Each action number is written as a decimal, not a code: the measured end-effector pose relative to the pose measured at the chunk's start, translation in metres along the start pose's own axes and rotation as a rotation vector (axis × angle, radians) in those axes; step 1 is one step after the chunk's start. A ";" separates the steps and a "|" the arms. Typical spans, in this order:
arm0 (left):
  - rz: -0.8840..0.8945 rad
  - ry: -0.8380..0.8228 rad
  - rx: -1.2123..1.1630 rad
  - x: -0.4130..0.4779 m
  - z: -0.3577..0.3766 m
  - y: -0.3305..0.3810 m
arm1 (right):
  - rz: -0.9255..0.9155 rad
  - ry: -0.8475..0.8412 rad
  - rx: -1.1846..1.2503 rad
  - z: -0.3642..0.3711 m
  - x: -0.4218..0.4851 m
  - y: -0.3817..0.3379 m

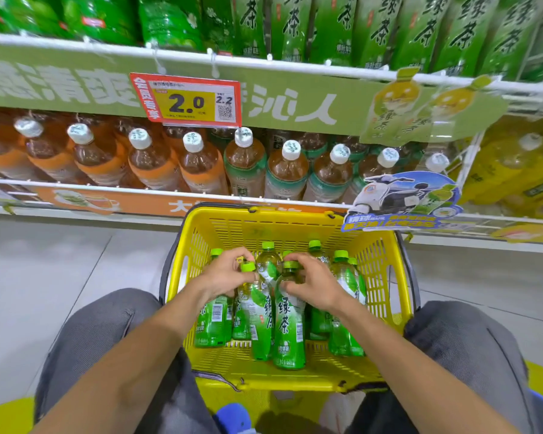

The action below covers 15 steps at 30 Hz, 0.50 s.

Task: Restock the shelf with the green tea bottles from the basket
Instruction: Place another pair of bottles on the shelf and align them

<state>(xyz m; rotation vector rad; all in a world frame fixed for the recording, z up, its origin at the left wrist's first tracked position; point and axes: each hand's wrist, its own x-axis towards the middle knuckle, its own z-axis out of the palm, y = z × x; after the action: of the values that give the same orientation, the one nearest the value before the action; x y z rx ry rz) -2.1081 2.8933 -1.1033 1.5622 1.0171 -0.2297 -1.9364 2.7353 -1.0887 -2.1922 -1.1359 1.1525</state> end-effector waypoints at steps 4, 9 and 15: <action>0.043 0.040 -0.024 -0.013 0.019 0.004 | 0.072 -0.025 0.142 0.007 -0.009 -0.002; -0.027 0.087 -0.089 -0.021 0.031 -0.003 | 0.079 -0.009 0.255 0.013 -0.019 0.000; -0.032 0.098 -0.180 -0.029 0.042 -0.007 | 0.125 -0.008 0.399 0.011 -0.029 0.005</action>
<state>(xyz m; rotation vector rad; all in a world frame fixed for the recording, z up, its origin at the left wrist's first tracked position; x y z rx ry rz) -2.1138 2.8419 -1.1010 1.4060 1.1086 -0.0811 -1.9525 2.7087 -1.0838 -1.9679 -0.7033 1.3112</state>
